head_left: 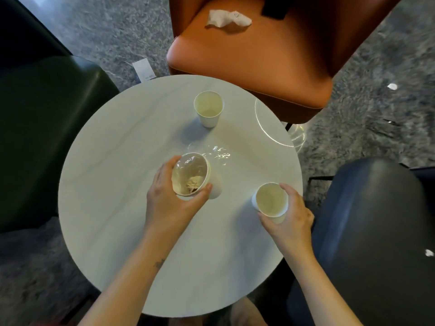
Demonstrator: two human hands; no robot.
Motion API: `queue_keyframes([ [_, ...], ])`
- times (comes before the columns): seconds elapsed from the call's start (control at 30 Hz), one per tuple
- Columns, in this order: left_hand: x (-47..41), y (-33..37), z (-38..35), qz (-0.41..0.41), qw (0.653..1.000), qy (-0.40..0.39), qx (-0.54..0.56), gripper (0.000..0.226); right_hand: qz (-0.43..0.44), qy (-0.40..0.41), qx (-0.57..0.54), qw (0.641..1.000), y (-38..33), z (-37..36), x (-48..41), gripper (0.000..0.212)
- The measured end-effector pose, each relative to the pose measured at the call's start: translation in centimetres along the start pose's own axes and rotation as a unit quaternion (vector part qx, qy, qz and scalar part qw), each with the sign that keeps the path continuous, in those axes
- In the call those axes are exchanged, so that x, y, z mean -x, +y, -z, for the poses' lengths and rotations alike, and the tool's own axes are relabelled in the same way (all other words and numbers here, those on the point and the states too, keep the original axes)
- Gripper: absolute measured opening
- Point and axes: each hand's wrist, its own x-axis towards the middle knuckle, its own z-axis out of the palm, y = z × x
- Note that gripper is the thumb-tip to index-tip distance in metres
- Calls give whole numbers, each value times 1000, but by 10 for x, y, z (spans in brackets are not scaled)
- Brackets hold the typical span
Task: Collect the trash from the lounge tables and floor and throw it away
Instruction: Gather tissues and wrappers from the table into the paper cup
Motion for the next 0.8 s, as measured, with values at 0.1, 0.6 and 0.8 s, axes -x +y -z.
queue_keyframes([
  [0.1,10,6,-10,8,1000,-2,27,63,3,-5,-62,998,8,-1,-2,72],
  [0.6,22,17,-21,6,999,-21,31,68,210,-80,-175,959,-45,-24,-21,107],
  [0.8,0,1,-8,18,999,-33,-2,70,155,-134,-263,943,-80,-45,-26,110],
])
